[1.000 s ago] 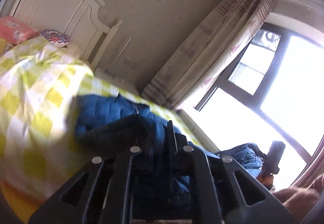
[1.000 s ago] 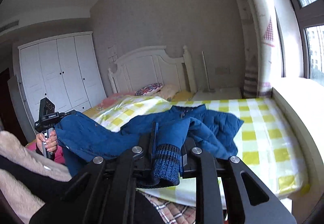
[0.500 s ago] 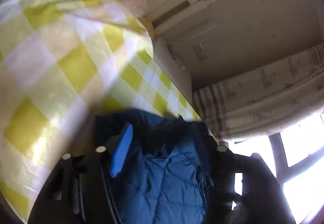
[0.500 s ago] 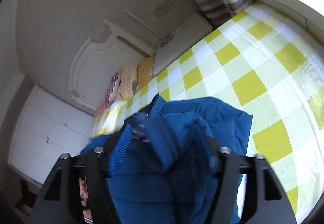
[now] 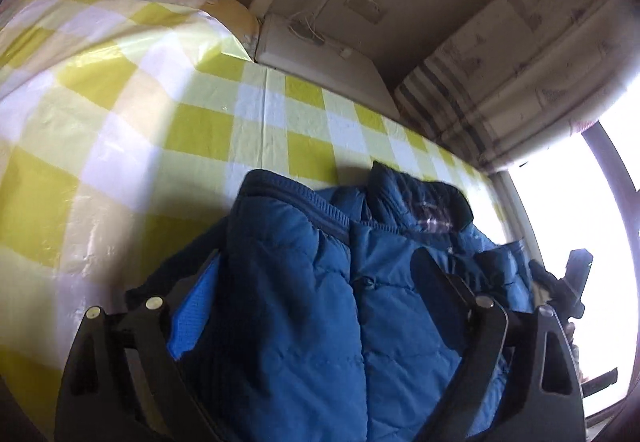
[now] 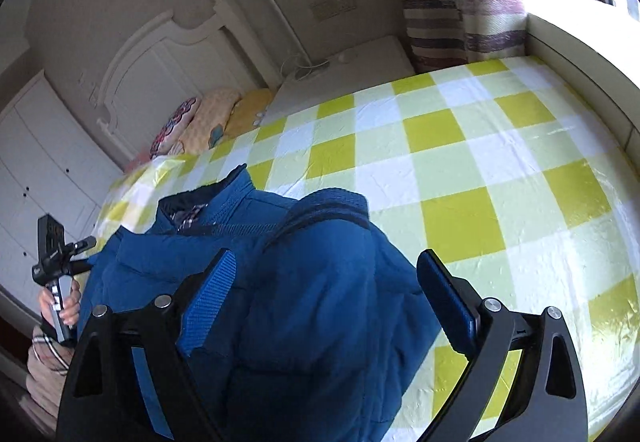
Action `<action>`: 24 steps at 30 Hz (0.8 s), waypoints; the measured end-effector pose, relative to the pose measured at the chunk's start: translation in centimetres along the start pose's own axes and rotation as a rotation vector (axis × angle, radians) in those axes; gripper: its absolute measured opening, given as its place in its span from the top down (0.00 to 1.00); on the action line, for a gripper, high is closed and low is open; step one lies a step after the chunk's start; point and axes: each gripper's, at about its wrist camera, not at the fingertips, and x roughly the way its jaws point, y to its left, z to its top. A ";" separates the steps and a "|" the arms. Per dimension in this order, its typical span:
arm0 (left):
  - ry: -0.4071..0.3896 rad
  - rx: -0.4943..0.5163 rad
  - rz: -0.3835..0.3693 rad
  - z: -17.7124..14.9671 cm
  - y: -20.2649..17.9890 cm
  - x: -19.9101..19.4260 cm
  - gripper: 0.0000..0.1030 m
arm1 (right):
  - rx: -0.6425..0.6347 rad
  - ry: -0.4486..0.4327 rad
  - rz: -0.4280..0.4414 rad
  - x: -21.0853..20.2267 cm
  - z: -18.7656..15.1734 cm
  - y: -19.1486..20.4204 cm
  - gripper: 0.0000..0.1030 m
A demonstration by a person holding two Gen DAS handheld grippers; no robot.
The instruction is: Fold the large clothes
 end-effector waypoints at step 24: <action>-0.097 -0.160 0.190 2.5 4.0 4.4 0.48 | -0.002 0.045 -0.240 7.6 3.4 0.4 0.80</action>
